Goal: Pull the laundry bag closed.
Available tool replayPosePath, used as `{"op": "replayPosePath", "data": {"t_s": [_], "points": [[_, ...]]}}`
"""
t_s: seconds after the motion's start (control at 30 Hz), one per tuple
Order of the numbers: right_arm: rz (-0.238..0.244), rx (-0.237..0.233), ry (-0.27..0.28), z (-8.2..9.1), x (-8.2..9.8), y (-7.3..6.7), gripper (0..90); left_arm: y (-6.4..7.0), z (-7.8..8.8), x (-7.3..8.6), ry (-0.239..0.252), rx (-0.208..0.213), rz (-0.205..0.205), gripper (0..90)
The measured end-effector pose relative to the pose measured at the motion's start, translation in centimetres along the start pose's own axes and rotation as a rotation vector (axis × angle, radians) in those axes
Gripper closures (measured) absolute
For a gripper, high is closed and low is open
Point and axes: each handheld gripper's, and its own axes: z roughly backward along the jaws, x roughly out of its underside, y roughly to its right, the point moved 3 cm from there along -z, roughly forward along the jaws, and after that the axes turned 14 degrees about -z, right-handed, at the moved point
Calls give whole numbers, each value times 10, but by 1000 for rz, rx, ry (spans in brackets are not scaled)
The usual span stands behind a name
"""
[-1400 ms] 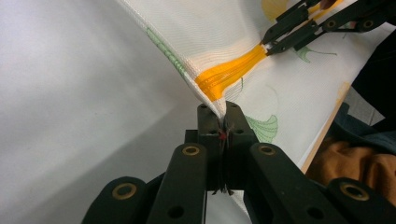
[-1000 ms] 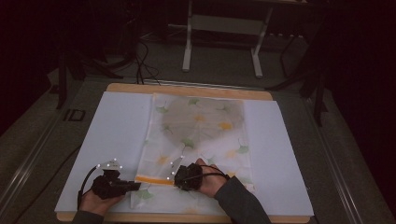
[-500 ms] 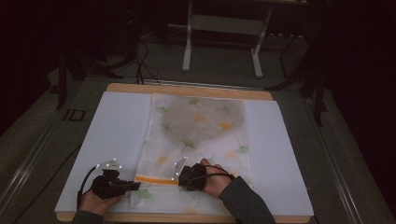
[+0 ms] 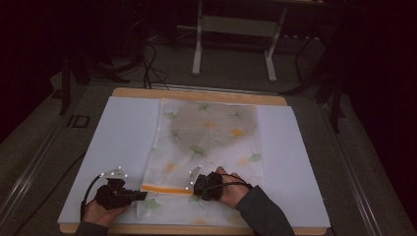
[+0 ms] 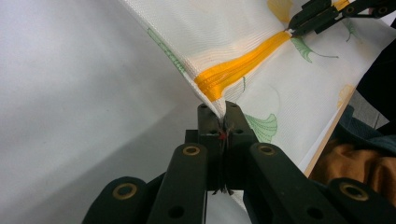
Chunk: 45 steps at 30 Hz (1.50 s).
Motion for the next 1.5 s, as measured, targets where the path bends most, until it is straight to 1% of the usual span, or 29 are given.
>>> {"op": "replayPosePath", "data": {"t_s": [0.03,0.23,0.37,0.43,0.67,0.77,0.9,1.17,1.37,1.5], "points": [[-14,-2,-2,1,1,0,900,0,0,0,0,2,-1,887],[1,11,2,-1,1,0,900,0,0,0,-2,0,0,887],[-2,3,-3,-1,0,1,900,0,0,0,-5,0,-2,886],[4,0,-6,-2,-1,2,900,0,-1,0,-5,0,-1,886],[1,-15,-35,-3,-4,3,887,0,-1,1,-6,-1,0,886],[6,-22,-31,-4,-4,3,890,0,-1,1,-6,-1,1,887],[28,-6,-55,-3,-5,2,900,0,-1,1,-5,0,2,886],[45,12,-49,-2,-4,0,900,0,-1,1,-7,0,1,887],[46,18,-50,-1,-2,0,900,0,0,0,-4,-1,1,887],[42,25,-58,1,2,2,900,-1,0,1,-2,-1,4,887]]}}
